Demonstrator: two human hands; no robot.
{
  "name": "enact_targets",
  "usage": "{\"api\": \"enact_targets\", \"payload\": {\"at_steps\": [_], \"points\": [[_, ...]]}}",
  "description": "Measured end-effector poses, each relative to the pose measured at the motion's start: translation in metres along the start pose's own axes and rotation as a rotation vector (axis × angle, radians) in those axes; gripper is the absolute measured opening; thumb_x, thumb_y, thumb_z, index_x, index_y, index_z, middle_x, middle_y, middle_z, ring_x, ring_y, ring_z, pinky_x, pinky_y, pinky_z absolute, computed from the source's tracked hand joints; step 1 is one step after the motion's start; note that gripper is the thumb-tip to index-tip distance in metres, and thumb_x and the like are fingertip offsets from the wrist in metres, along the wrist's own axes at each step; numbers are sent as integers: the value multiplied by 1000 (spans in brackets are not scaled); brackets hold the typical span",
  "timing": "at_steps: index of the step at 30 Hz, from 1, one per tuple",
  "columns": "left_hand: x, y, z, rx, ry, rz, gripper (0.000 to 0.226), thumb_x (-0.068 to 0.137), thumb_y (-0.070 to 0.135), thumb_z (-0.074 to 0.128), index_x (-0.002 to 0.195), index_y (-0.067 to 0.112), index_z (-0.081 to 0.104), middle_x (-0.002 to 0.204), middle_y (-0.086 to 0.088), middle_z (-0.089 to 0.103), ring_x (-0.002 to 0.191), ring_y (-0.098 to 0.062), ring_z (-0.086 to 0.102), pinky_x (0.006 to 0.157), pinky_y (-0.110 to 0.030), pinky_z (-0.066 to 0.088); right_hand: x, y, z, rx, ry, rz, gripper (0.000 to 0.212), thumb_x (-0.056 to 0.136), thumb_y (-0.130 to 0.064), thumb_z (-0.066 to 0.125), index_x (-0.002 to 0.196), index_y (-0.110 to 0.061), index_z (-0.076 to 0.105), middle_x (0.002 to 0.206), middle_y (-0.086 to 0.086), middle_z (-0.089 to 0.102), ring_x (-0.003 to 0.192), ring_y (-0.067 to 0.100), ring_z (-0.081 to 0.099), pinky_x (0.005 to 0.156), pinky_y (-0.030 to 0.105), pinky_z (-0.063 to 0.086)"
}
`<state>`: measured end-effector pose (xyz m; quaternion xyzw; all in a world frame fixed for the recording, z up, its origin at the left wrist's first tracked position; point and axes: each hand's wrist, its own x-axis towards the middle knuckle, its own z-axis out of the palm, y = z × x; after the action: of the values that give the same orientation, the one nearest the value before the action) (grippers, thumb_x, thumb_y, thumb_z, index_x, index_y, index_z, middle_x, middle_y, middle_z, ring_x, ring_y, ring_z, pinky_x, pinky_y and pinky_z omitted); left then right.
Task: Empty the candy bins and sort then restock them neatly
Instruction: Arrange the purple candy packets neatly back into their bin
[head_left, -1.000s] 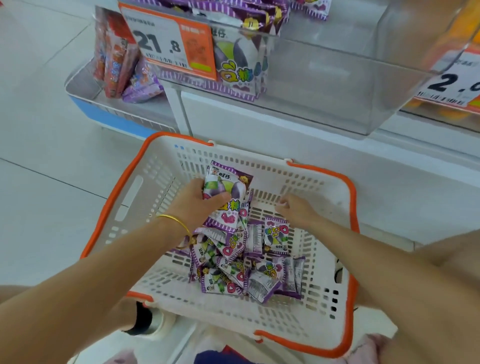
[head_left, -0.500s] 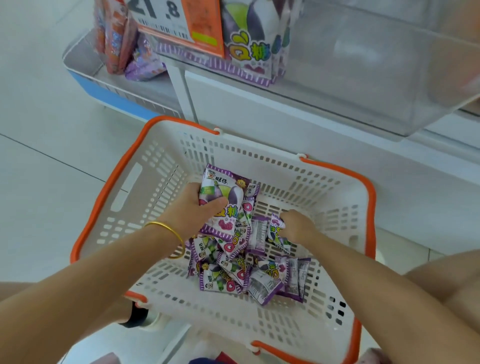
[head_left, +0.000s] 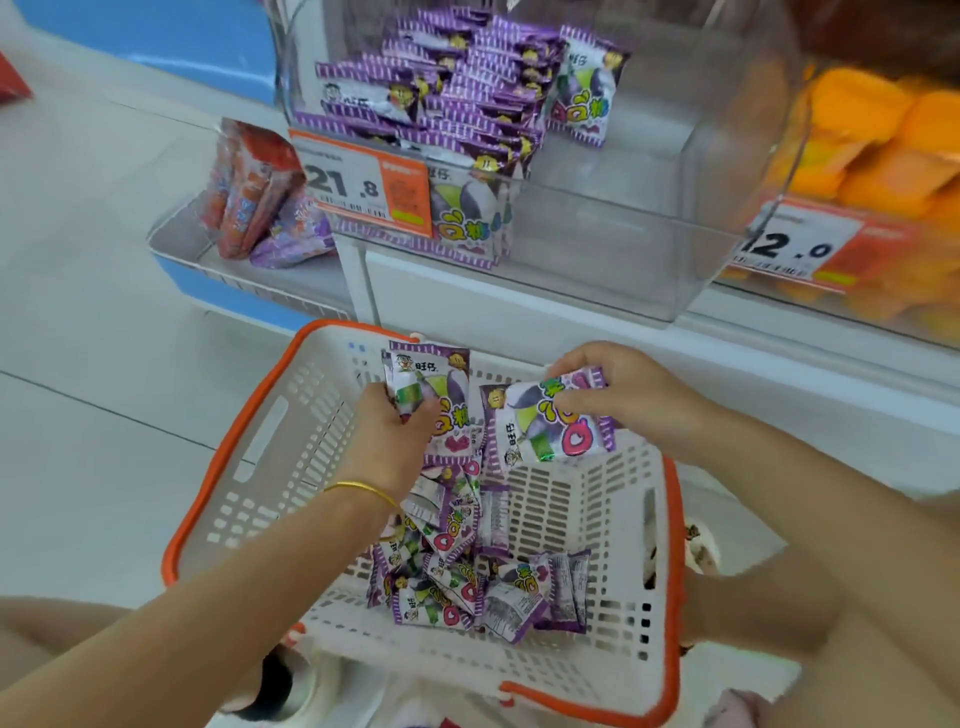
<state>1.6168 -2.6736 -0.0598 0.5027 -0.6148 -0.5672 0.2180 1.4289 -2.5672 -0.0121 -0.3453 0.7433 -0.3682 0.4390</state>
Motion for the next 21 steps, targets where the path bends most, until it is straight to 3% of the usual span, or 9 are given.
{"api": "enact_targets", "payload": {"at_steps": [3,5,8,10,14,17,21], "points": [[-7,9,5,-8,-12,2,14,97,29,50,93,18,43,77,-1,46,63,-14,44,54,-24,38,-12,-6,3,289,13,50,22,80,3,67,90,-14,58,94,16,68,79,29,67,78,44,53],[-13,13,8,-43,-50,-10,11,98,26,48,96,18,41,79,0,46,64,-10,44,54,-20,37,-15,-8,13,463,53,53,26,78,11,64,85,-11,53,85,12,64,67,22,66,63,34,54],[-20,15,13,-102,-102,-74,16,98,30,47,107,19,41,86,-4,52,76,-19,53,69,-32,43,-16,-5,30,608,114,68,30,77,14,64,80,-10,46,80,11,58,58,15,66,50,24,53],[-23,18,15,-164,-113,-106,38,95,40,50,121,14,40,95,-9,56,90,-27,55,81,-43,44,-14,1,41,550,152,57,30,79,5,68,78,-12,44,83,14,55,65,18,66,52,25,52],[-25,18,15,-192,-149,-114,69,74,64,45,132,29,34,130,-10,55,119,-31,53,101,-54,41,-12,8,52,293,247,-34,32,78,-17,75,76,-17,43,87,13,49,78,23,52,73,38,44],[-26,23,14,-197,-159,-46,61,86,64,43,130,23,35,125,-6,59,114,-24,58,100,-49,43,-12,6,55,272,248,-97,29,79,-18,74,83,-18,46,87,15,54,79,23,54,77,38,47],[-27,26,16,-156,-160,72,33,94,34,51,120,17,39,106,6,59,95,0,57,86,-23,48,-12,-1,56,210,215,-182,27,81,-23,72,97,-28,51,92,7,65,81,16,64,74,28,51]]}}
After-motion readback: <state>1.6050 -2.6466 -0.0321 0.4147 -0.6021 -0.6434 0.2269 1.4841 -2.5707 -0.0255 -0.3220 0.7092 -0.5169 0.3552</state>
